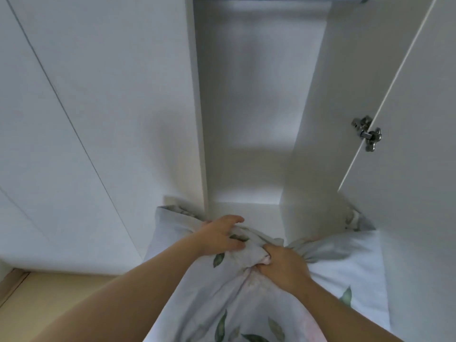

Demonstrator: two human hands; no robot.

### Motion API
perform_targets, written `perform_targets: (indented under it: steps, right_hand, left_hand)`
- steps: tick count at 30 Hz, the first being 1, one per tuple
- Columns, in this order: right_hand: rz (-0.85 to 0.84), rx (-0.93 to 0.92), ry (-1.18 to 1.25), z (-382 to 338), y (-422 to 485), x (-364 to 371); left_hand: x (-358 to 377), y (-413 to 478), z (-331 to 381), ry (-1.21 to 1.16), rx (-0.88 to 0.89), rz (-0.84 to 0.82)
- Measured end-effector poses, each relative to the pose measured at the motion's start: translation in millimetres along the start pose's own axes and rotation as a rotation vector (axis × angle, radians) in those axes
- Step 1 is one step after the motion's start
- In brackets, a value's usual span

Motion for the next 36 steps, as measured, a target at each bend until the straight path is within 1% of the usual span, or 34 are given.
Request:
perform_targets:
  steps: [1, 3, 7, 10, 13, 17, 22, 26, 31, 34, 36]
  right_hand:
    - [0.001, 0.02, -0.009, 1.2, -0.3, 0.8]
    - [-0.002, 0.046, -0.04, 1.2, -0.5, 3.4]
    - [-0.018, 0.083, -0.07, -4.8, 2.2, 10.1]
    - [-0.02, 0.097, -0.049, -19.0, 7.9, 11.9]
    - [-0.005, 0.096, -0.039, -39.0, 15.7, 14.8]
    - [0.005, 0.119, 0.042, -54.4, 14.5, 19.4]
    - [0.042, 0.246, 0.093, -56.8, -5.6, 18.0]
    - [0.052, 0.399, 0.106, -56.5, -34.5, 20.7]
    - [0.198, 0.58, 0.113, -42.5, -87.2, 13.5]
    - [0.366, 0.645, 0.11, -30.6, -126.3, -5.7]
    - [0.455, 0.694, 0.102, -20.6, -150.7, -21.6]
  left_hand:
    - [2.4, 1.1, 0.9, 0.137, 0.034, -0.016]
    - [8.3, 0.6, -1.9, 0.312, 0.07, -0.06]
    - [16.8, -3.4, -16.9, 0.526, 0.095, -0.178]
    - [14.6, -6.3, -22.9, 0.622, 0.136, -0.147]
    - [5.7, -5.4, -28.9, 0.618, 0.169, -0.086]
    - [-2.6, -1.2, -37.2, 0.648, 0.261, -0.14]
    - [6.3, -5.1, -27.4, 0.693, 0.386, -0.152]
    - [21.1, -9.9, -10.5, 0.755, 0.52, -0.159]
    - [50.6, -26.0, 20.1, 0.675, 0.689, -0.252]
    - [64.9, -44.9, 58.0, 0.605, 0.826, -0.285]
    - [72.3, -56.1, 81.8, 0.553, 0.923, -0.276]
Point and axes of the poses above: each hand's wrist, its own y-axis towards the middle knuckle, its own x-axis out of the palm, z = x × y, the point moved 8 cm from there along y, towards the middle knuckle, and after that the axes turned 9 degrees about -y, right-handed, at the moved point
